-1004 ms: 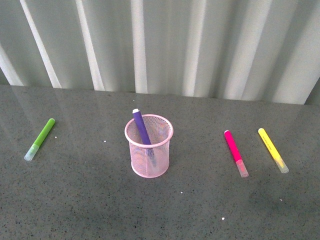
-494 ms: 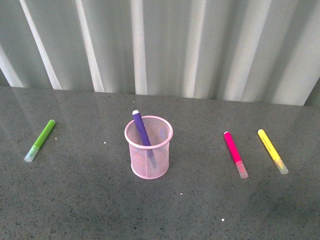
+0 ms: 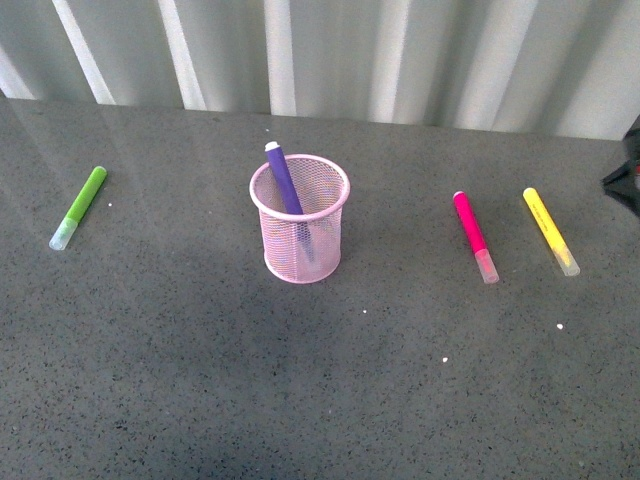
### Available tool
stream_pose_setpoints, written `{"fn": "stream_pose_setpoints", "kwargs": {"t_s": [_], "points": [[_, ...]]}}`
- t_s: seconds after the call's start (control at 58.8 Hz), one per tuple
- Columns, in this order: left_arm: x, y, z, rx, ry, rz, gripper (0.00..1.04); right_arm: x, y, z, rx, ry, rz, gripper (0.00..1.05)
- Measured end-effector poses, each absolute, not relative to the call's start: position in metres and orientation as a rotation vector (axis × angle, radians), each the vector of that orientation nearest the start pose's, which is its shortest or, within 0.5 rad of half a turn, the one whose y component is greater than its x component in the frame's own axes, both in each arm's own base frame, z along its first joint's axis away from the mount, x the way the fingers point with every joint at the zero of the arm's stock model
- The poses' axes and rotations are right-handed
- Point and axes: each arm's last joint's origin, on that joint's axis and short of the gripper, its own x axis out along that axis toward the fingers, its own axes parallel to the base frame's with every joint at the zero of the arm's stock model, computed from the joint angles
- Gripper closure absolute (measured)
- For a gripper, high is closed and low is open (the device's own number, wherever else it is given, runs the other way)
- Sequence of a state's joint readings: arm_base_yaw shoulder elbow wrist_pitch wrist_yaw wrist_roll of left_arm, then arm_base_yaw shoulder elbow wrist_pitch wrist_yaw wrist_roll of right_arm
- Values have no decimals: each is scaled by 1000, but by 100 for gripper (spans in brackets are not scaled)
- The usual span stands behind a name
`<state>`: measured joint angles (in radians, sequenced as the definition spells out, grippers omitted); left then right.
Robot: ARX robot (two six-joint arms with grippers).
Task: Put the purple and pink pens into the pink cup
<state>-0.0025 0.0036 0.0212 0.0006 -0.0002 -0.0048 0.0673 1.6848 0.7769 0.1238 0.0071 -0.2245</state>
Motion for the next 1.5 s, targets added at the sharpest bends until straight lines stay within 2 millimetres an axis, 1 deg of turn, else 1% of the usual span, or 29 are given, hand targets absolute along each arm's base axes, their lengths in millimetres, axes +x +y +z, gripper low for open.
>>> {"fn": "stream_pose_setpoints", "kwargs": {"t_s": [0.17,0.374,0.579,0.749,0.919,1.089,1.344,1.498], "points": [[97,0,170,-5,-18,-2,7,348,34,120,-257,811,167,7],[97,0,170,-5,-18,-2,7,380,47,103,-202,820,176,7],[97,0,170,-5,-18,-2,7,404,60,85,-145,839,202,7],[97,0,170,-5,-18,-2,7,419,70,72,-120,868,206,7],[97,0,170,-5,-18,-2,7,438,80,57,-102,900,213,7],[97,0,170,-5,-18,-2,7,444,83,48,-76,916,202,7],[97,0,170,-5,-18,-2,7,441,84,32,-61,955,194,7],[97,0,170,-5,-18,-2,7,441,85,31,-59,956,194,7]]}}
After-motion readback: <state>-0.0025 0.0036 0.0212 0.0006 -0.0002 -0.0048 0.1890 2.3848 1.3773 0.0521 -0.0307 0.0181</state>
